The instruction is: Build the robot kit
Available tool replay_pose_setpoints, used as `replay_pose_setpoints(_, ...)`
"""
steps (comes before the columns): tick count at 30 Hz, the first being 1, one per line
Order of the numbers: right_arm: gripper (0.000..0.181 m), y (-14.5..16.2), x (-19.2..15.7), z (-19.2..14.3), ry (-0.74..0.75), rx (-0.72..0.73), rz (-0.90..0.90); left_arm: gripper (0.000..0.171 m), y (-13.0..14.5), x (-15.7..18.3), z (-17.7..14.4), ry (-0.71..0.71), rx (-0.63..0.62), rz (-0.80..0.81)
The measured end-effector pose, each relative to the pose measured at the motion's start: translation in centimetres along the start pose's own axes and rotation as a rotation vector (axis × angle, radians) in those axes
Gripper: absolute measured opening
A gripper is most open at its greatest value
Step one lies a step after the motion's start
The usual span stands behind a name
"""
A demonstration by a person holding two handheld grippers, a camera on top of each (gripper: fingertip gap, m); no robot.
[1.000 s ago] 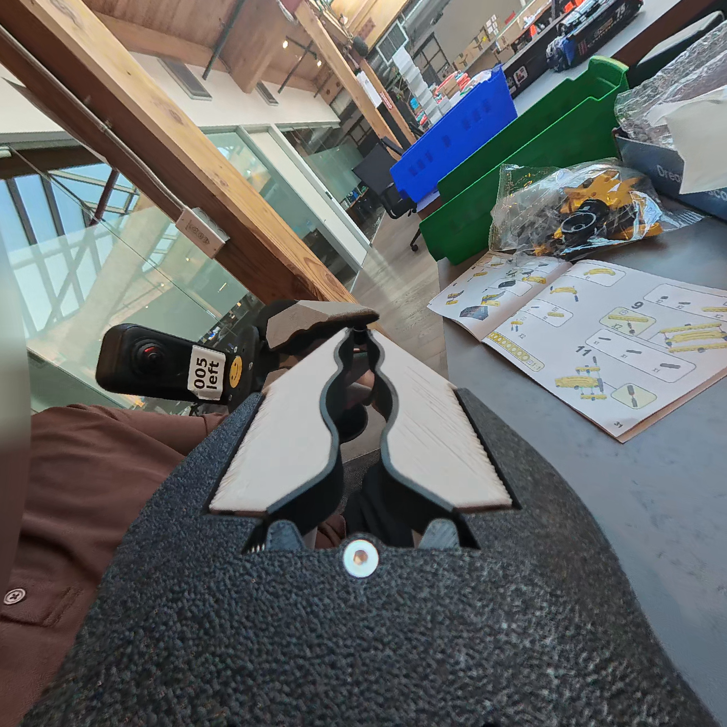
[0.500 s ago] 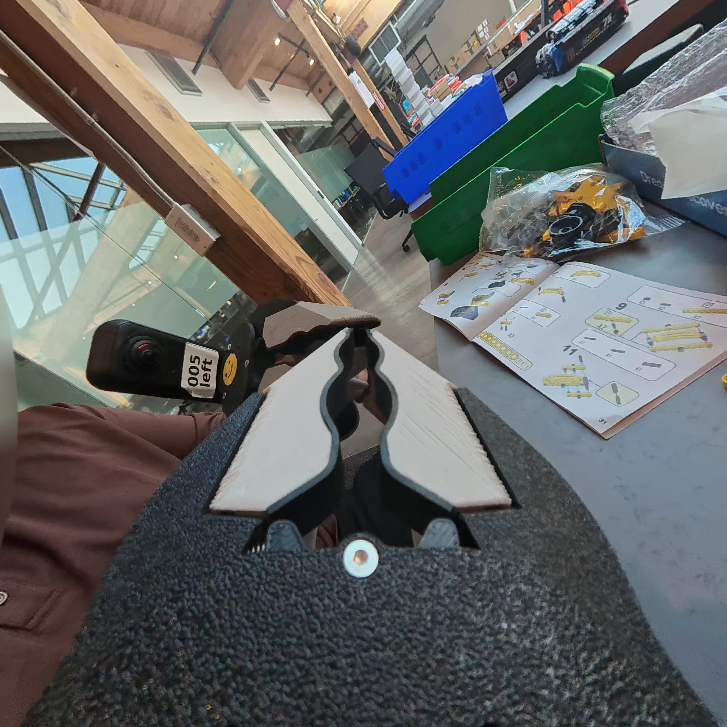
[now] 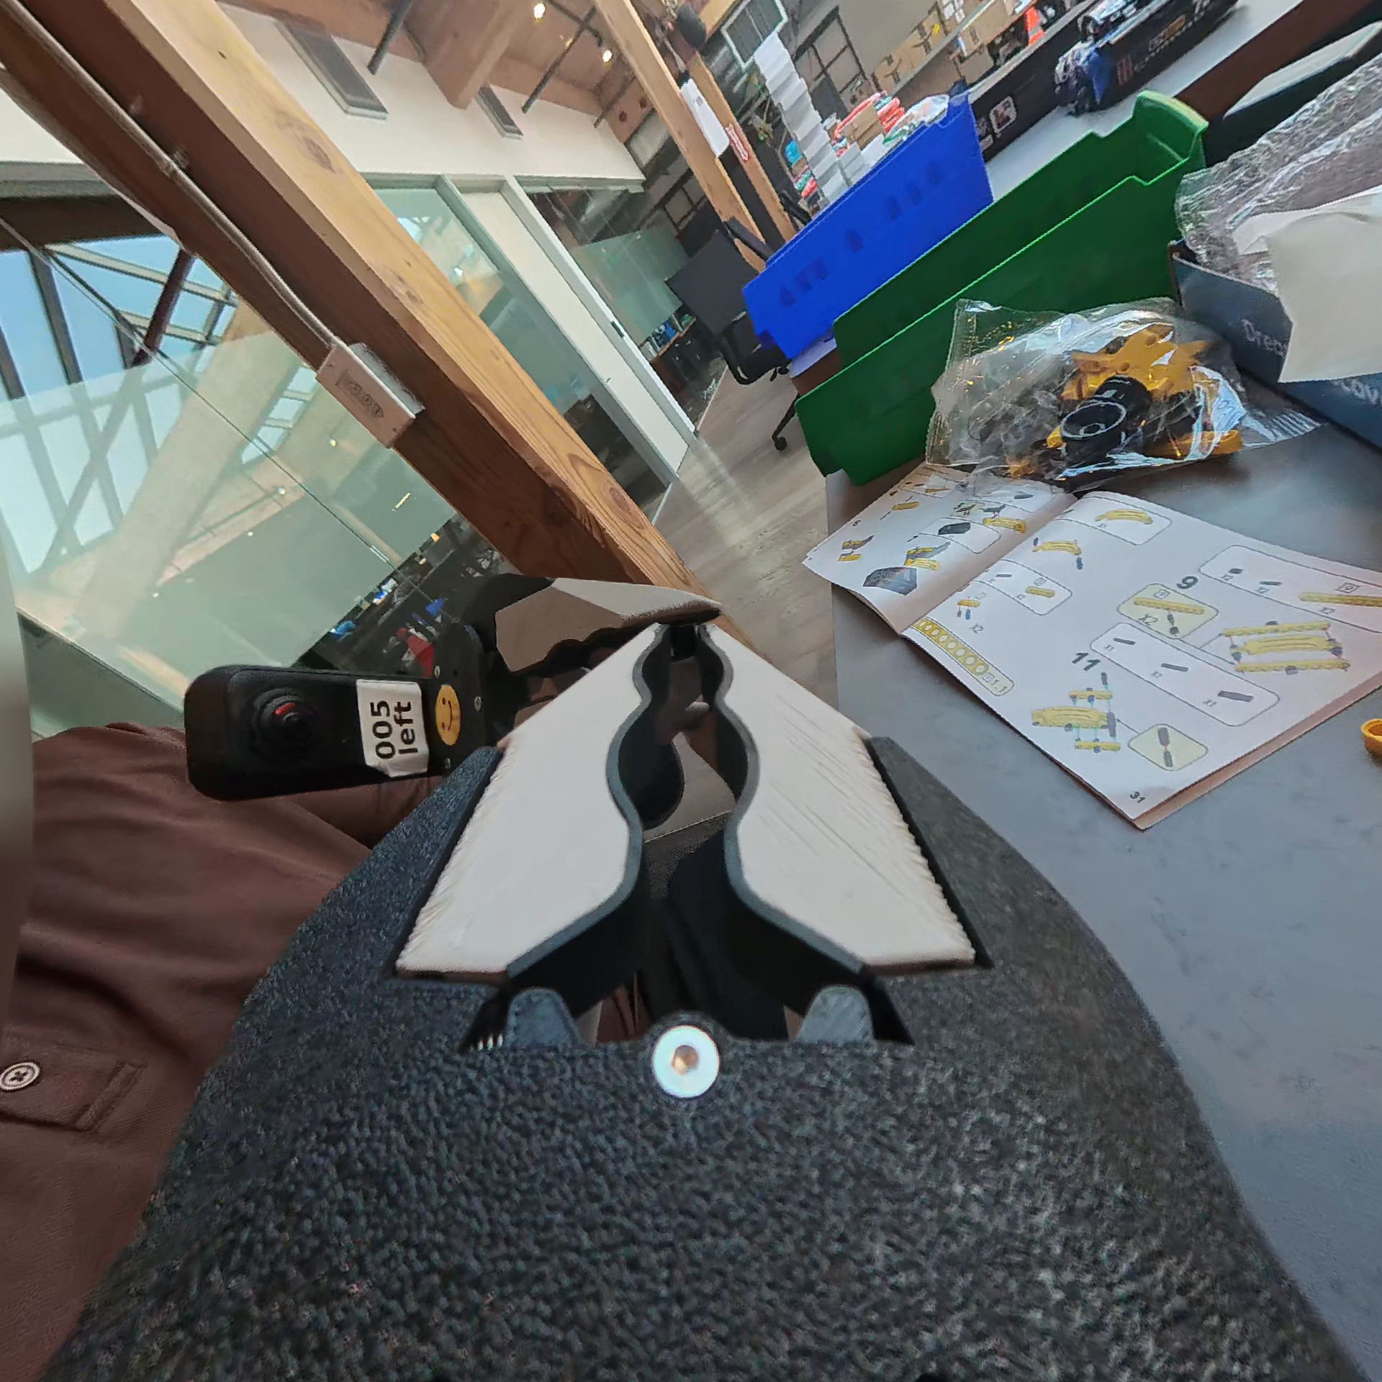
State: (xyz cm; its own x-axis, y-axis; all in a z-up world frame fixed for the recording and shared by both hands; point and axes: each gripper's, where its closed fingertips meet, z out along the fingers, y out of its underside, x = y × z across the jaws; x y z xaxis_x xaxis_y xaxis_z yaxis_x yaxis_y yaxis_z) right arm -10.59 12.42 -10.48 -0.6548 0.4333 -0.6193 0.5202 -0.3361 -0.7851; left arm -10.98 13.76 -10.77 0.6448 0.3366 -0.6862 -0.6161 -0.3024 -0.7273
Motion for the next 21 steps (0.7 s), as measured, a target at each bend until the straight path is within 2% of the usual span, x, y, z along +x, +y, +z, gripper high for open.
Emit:
replay_pose_setpoints(5, 0.015, 0.1, 0.0, -0.3, 0.012, -0.033, -0.04, 0.004, -0.5, 0.7, -0.1, 0.019, 0.027, 0.051)
replay_pose_setpoints(11, 0.01, 1.4, 0.0, -0.8, 0.086, -0.187, -0.204, 0.004, -0.4, 1.8, -0.2, 0.103, 0.04, 0.097)
replay_pose_setpoints(16, 0.007, 2.5, 0.2, -1.1, 0.107, -0.269, -0.218, 0.004, 0.0, 2.8, -0.4, 0.178, 0.029, 0.156)
replay_pose_setpoints(18, 0.006, 2.5, 0.5, -0.9, 0.116, -0.258, -0.204, 0.005, 0.4, 2.8, -0.3, 0.187, 0.011, 0.139)
replay_pose_setpoints(21, 0.006, 1.0, 0.2, -0.5, 0.072, -0.124, -0.093, 0.008, 0.1, 1.3, -0.1, 0.127, 0.009, 0.002)
